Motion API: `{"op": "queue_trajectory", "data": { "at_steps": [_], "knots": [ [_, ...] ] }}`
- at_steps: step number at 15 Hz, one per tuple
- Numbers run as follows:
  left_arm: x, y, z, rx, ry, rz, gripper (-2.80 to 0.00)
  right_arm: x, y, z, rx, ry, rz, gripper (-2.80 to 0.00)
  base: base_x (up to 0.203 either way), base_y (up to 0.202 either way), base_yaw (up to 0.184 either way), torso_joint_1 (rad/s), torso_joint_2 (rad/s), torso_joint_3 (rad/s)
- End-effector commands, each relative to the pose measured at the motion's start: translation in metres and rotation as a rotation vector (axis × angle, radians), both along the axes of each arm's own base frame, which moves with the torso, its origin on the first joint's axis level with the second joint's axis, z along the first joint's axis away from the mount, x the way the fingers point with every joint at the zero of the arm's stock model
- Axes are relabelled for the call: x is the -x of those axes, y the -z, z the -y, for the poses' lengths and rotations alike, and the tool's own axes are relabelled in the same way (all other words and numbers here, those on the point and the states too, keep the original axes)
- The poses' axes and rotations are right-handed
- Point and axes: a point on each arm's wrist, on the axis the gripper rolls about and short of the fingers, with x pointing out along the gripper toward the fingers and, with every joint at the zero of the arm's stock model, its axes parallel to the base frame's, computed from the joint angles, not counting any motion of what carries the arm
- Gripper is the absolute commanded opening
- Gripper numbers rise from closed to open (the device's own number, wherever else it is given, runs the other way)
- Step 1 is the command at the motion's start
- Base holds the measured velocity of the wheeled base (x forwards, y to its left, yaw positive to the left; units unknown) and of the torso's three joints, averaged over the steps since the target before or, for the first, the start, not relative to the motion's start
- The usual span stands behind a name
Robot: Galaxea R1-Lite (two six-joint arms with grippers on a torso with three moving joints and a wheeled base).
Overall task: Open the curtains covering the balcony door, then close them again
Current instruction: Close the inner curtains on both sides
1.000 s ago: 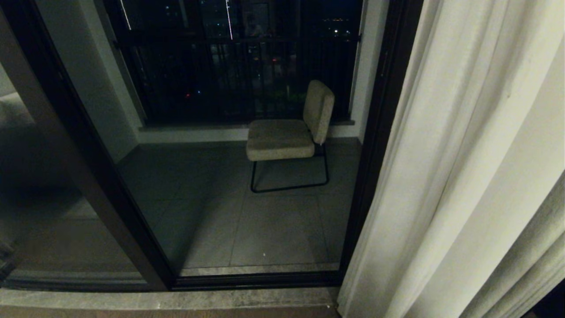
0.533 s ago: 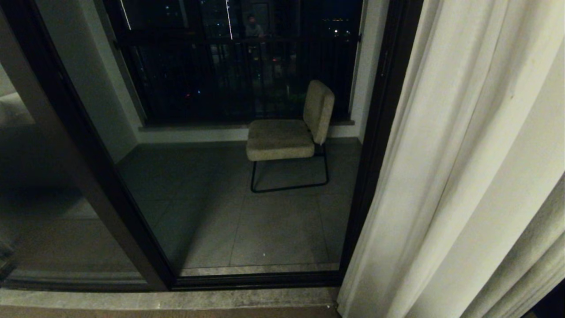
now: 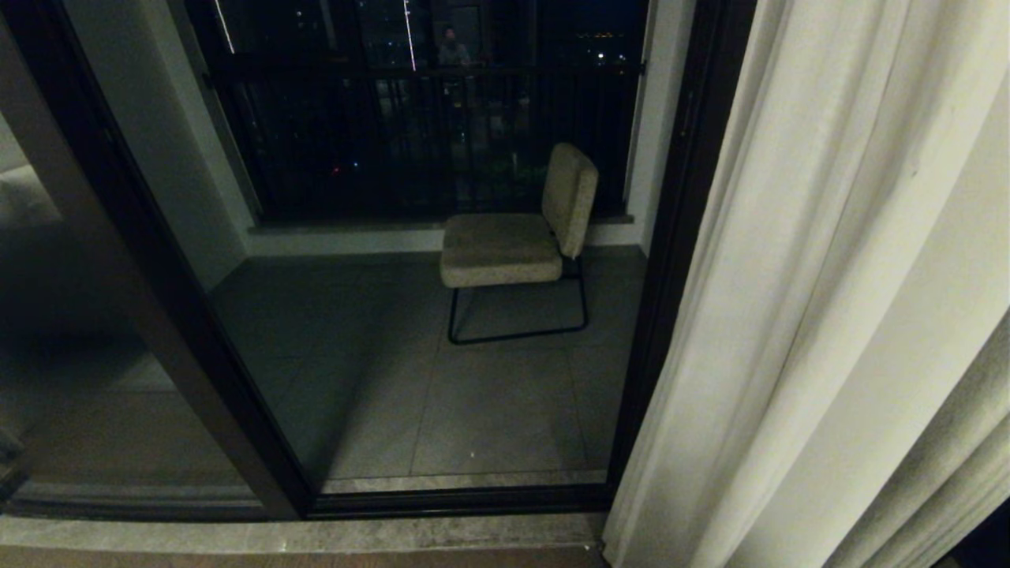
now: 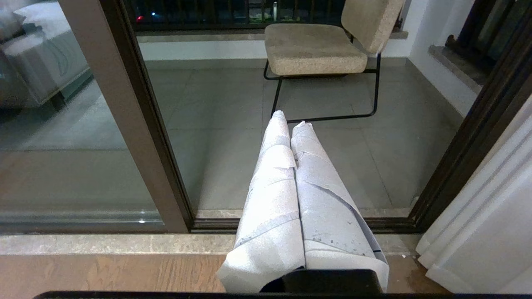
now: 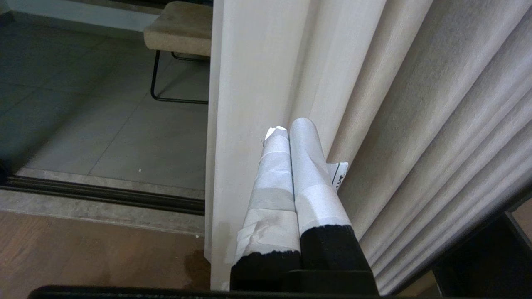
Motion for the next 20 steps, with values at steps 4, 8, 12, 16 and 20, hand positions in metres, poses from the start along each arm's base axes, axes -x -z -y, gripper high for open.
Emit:
{"op": "queue_trajectory", "data": {
  "at_steps": [4, 8, 12, 16, 20],
  "knots": [
    [0.0, 0.0, 0.0, 0.0, -0.001, 0.001, -2.8, 0.013, -0.063, -0.002, 0.006, -0.108, 0.114, -2.8, 0.0, 0.0, 0.0, 0.0, 0.0, 0.0],
    [0.0, 0.0, 0.0, 0.0, -0.001, 0.001, -2.8, -0.013, -0.142, -0.003, 0.006, -0.138, 0.087, -2.8, 0.0, 0.0, 0.0, 0.0, 0.0, 0.0],
    [0.0, 0.0, 0.0, 0.0, -0.001, 0.001, -2.8, -0.066, -0.2, -0.004, 0.005, -0.16, 0.082, -2.8, 0.0, 0.0, 0.0, 0.0, 0.0, 0.0],
    [0.0, 0.0, 0.0, 0.0, -0.001, 0.001, -2.8, -0.107, -0.223, -0.005, -0.008, -0.17, 0.089, 0.0, 0.0, 0.0, 0.0, 0.0, 0.0, 0.0],
    [0.0, 0.0, 0.0, 0.0, -0.001, 0.001, -2.8, -0.127, -0.236, -0.006, -0.018, -0.171, 0.141, 0.0, 0.0, 0.0, 0.0, 0.0, 0.0, 0.0]
  ]
}}
